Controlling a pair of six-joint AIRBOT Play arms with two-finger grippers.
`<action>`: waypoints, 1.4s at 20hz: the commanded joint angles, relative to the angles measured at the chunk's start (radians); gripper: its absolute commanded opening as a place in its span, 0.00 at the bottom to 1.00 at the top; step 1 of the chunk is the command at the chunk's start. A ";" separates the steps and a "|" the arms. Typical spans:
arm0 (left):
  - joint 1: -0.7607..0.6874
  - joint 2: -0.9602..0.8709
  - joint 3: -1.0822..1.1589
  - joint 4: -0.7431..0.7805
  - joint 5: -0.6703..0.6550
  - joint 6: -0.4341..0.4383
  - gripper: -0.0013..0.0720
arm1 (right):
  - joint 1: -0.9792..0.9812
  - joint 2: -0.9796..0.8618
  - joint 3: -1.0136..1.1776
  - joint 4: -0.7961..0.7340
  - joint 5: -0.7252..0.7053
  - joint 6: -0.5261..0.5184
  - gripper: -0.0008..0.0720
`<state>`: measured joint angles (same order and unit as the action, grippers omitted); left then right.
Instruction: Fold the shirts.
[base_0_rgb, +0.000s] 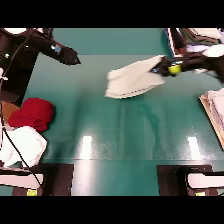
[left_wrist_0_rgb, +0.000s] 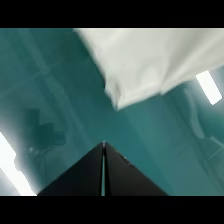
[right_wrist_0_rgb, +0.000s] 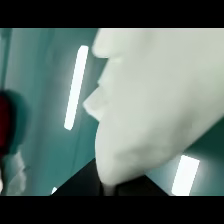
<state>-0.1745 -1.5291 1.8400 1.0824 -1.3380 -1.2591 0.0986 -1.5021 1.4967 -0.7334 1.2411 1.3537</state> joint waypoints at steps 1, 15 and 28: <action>-0.063 0.000 0.000 0.000 0.031 0.000 0.06 | -0.238 0.169 -0.067 -0.089 0.039 0.019 0.03; -0.154 0.000 0.000 -0.002 0.066 0.000 0.06 | -0.745 0.084 0.231 -0.100 -0.036 -0.039 0.03; -0.154 0.000 0.000 -0.001 0.065 0.003 0.06 | -0.918 0.165 0.402 -0.294 0.215 -0.076 0.03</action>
<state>-0.3283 -1.5291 1.8400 1.0809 -1.2720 -1.2591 -0.7879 -1.3788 1.9179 -0.9249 1.4254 1.2564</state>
